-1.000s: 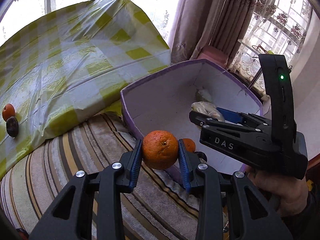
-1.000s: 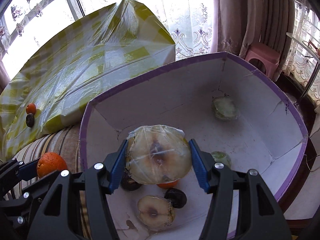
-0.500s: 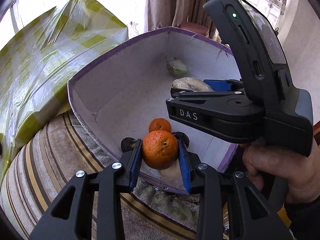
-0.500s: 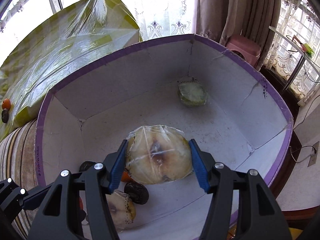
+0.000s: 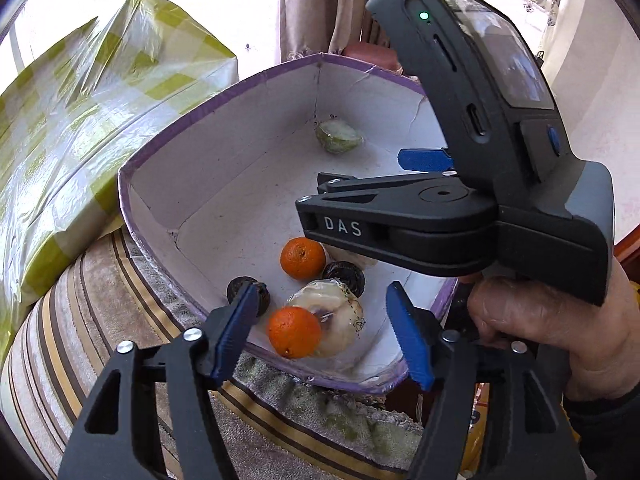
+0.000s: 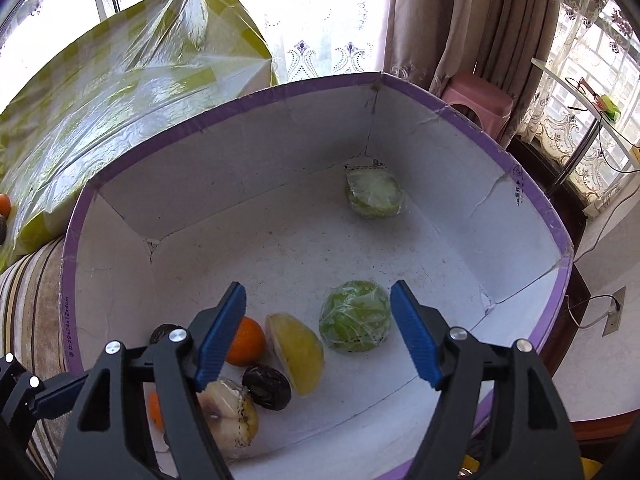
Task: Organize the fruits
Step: 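Open both tools to drop the tangerine and pear half into the box, then move both open tools back to the last tangerine and date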
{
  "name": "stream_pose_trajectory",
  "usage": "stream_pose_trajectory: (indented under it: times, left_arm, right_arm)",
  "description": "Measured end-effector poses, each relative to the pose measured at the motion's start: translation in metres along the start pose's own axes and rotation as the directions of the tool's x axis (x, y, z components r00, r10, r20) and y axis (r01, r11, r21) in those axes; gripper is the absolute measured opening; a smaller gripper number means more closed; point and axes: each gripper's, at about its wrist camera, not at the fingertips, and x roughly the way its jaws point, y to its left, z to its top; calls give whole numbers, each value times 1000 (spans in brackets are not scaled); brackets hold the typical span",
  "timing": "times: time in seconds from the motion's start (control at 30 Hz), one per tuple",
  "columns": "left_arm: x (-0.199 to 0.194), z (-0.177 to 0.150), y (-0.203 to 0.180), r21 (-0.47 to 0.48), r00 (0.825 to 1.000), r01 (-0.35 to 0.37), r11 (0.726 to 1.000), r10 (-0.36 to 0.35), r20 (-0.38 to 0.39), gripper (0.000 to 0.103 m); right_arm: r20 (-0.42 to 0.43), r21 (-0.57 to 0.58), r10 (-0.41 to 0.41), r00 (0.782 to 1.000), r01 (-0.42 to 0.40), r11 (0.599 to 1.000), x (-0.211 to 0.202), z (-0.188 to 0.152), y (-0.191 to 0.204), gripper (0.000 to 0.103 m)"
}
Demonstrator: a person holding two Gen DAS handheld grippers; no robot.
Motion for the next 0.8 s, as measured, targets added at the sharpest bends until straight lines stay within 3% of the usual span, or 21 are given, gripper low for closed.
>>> stream_pose_trajectory:
  times: [0.53,0.8]
  left_arm:
    - [-38,7,19,-67,995,-54,996,60,79,75]
    - [-64,0,42,-114,991,-35,993,49,123,76]
  right_arm:
    - [39,-26,-47,998,48,998,-13,5,10,79]
    - [73,-33,39,997,-37,999,-33,11,26,79]
